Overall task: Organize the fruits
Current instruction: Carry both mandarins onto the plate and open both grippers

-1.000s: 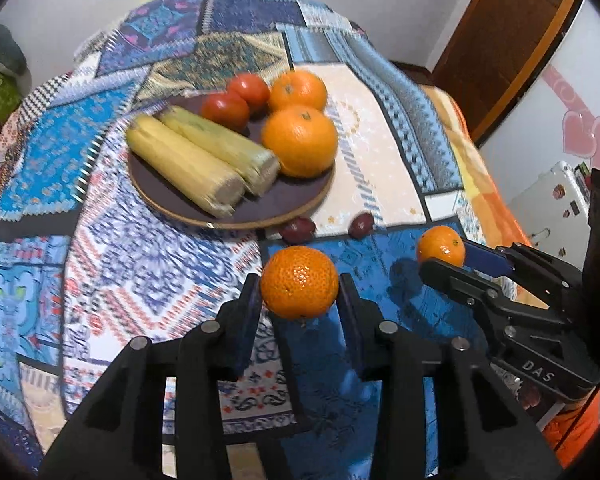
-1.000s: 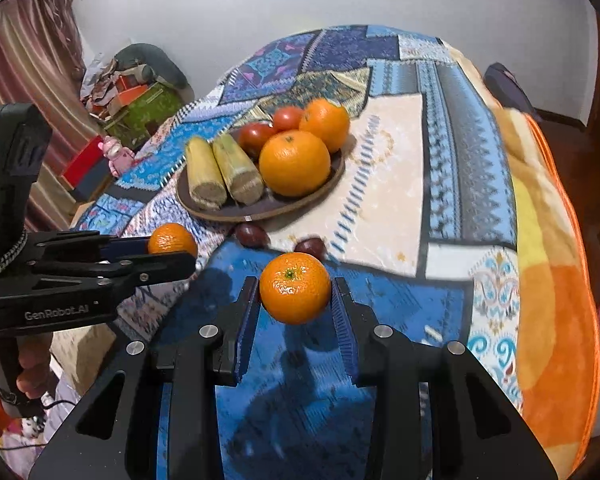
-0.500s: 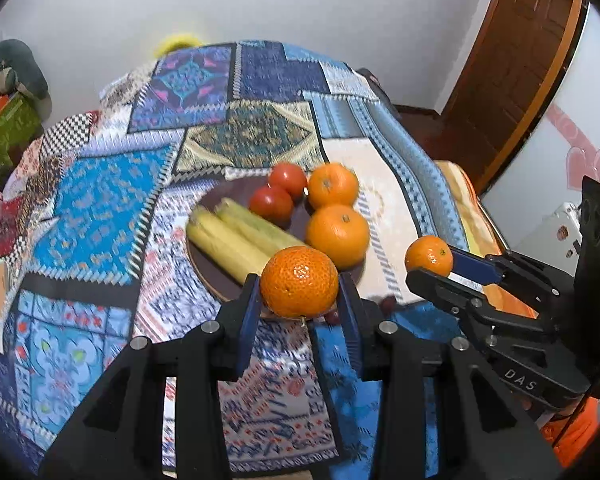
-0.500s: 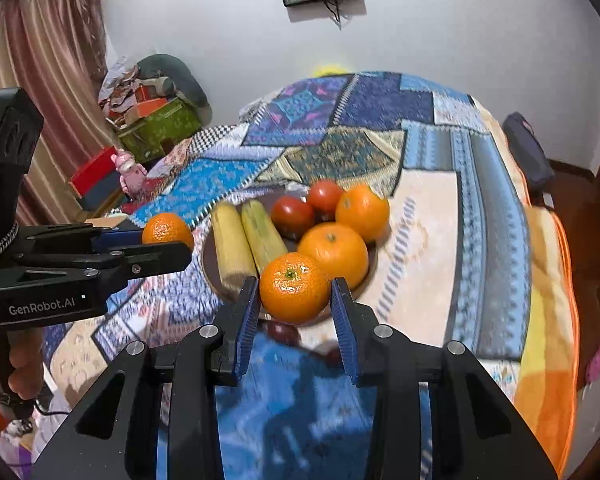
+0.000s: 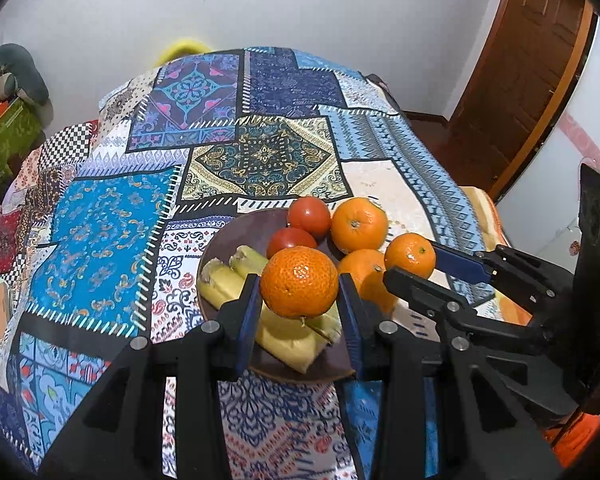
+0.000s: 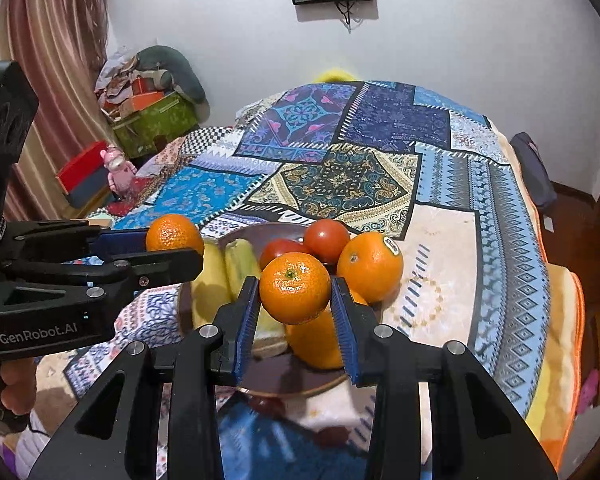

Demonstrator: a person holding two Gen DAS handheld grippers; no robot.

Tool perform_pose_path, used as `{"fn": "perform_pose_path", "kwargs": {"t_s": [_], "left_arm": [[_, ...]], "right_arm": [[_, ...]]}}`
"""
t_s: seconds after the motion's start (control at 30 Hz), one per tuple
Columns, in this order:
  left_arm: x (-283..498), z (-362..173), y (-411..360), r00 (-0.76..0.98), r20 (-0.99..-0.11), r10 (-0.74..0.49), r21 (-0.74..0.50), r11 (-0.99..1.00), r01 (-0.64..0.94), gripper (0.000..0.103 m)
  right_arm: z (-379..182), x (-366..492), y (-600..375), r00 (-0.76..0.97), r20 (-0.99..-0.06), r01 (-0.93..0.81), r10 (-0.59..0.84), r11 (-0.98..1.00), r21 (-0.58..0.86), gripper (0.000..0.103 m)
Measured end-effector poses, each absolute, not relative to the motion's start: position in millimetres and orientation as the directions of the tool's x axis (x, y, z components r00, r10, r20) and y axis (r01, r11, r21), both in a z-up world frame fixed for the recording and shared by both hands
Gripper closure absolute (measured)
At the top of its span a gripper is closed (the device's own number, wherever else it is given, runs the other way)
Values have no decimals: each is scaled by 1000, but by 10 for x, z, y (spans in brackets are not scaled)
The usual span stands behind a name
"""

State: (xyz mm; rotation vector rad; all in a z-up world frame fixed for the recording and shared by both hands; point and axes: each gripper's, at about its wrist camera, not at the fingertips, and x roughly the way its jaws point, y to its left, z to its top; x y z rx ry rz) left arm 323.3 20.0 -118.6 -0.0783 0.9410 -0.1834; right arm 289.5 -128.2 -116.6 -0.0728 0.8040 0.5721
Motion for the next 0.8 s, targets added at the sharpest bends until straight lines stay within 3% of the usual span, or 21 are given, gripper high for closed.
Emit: {"fn": "perform_pose_path", "kwargs": {"t_s": [0.8], "left_arm": [[3795, -1674, 229, 513, -833, -205, -166, 979, 121, 65]], "right_arm": [[-1493, 3321, -1247, 509, -733, -487, 450, 854, 186, 70]]}}
